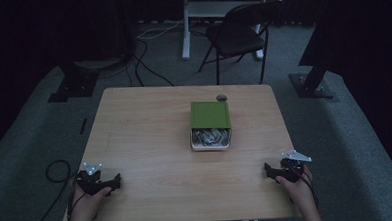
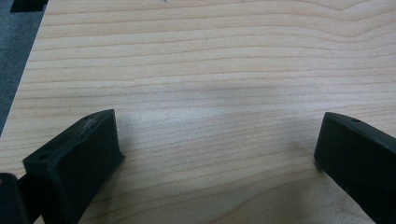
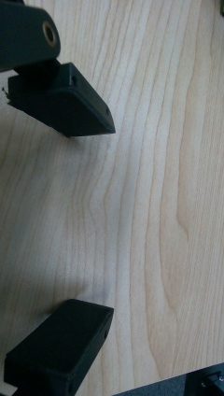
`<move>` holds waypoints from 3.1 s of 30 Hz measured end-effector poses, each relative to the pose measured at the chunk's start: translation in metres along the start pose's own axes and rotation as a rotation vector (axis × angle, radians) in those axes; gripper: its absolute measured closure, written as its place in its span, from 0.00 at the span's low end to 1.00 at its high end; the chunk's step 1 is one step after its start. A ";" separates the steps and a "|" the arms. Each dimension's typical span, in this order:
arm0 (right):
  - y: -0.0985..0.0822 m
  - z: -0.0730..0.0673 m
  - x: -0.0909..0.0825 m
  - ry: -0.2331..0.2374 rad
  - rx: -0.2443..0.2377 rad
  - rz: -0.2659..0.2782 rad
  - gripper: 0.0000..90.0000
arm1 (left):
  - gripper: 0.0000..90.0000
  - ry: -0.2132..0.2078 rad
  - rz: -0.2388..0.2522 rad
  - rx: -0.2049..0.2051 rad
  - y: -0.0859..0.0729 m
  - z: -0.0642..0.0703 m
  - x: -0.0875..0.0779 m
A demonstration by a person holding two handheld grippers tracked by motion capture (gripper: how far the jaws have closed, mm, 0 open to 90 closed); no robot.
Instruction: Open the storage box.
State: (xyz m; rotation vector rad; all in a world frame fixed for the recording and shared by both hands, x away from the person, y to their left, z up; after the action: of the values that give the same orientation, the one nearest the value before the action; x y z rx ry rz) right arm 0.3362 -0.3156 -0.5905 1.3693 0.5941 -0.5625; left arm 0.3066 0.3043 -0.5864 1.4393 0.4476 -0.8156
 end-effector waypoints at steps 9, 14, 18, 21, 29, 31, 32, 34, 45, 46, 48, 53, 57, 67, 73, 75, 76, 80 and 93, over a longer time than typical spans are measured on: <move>0.000 -0.001 0.000 0.015 -0.016 0.003 0.13 | 0.01 -0.003 0.001 0.003 0.000 0.000 0.000; 0.000 -0.001 0.000 0.016 -0.016 0.003 0.12 | 0.01 -0.013 0.000 0.013 0.000 0.000 -0.001; 0.000 -0.001 0.000 0.016 -0.016 0.004 0.13 | 0.01 -0.044 -0.009 0.048 -0.001 0.003 -0.001; 0.000 -0.001 0.000 0.016 -0.016 0.003 0.12 | 0.02 -0.055 0.000 0.080 0.001 0.009 0.001; 0.000 -0.001 0.000 0.016 -0.016 0.003 0.13 | 0.02 -0.051 0.036 0.144 0.010 0.022 -0.002; 0.000 -0.001 0.000 0.015 -0.016 0.003 0.13 | 0.02 -0.044 0.024 0.179 0.011 0.026 -0.002; 0.000 -0.001 0.000 0.016 -0.016 0.003 0.12 | 0.02 -0.053 0.028 0.184 0.012 0.029 -0.002; 0.000 -0.001 0.000 0.016 -0.016 0.003 0.13 | 0.02 -0.059 0.032 0.198 0.013 0.034 -0.002; 0.000 -0.001 0.000 0.016 -0.016 0.003 0.13 | 0.02 -0.099 0.051 0.295 0.020 0.056 0.005; 0.000 -0.001 0.000 0.016 -0.016 0.003 0.12 | 0.02 -0.098 0.049 0.303 0.019 0.058 0.006; 0.000 -0.001 0.000 0.016 -0.016 0.003 0.13 | 0.02 -0.097 0.045 0.315 0.019 0.061 0.008; 0.000 -0.001 0.000 0.016 -0.016 0.003 0.12 | 0.02 -0.105 0.035 0.358 0.019 0.071 0.011; 0.000 -0.001 0.000 0.016 -0.016 0.003 0.12 | 0.02 -0.108 0.039 0.395 0.022 0.080 0.013; 0.000 -0.001 0.000 0.016 -0.016 0.003 0.13 | 0.02 -0.099 0.059 0.522 0.027 0.104 0.012; 0.000 -0.001 0.000 0.016 -0.015 0.003 0.12 | 0.02 -0.118 0.066 0.565 0.029 0.119 0.014; 0.000 -0.001 0.000 0.016 -0.016 0.003 0.12 | 0.02 -0.134 0.061 0.566 0.029 0.124 0.016; 0.000 -0.001 0.000 0.016 -0.016 0.003 0.12 | 0.02 -0.131 0.060 0.578 0.030 0.126 0.017; 0.000 -0.001 0.000 0.016 -0.015 0.003 0.12 | 0.02 -0.122 0.055 0.622 0.031 0.136 0.021; 0.000 -0.001 0.000 0.016 -0.015 0.003 0.13 | 0.02 -0.144 0.080 0.738 0.040 0.172 0.029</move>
State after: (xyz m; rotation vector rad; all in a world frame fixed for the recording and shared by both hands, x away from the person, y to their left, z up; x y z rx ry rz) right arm 0.3358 -0.3142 -0.5905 1.3615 0.6079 -0.5437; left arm 0.3207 0.1279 -0.5593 2.0376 -0.0429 -1.0699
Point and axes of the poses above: each handheld gripper's, and its own axes: x roughly forward along the jaws, y roughly out of its top, z roughly to its right, the point moved 4 cm from there along x, roughly forward along the jaws, and after that the axes turned 10 degrees about -y, right-handed, at the moved point
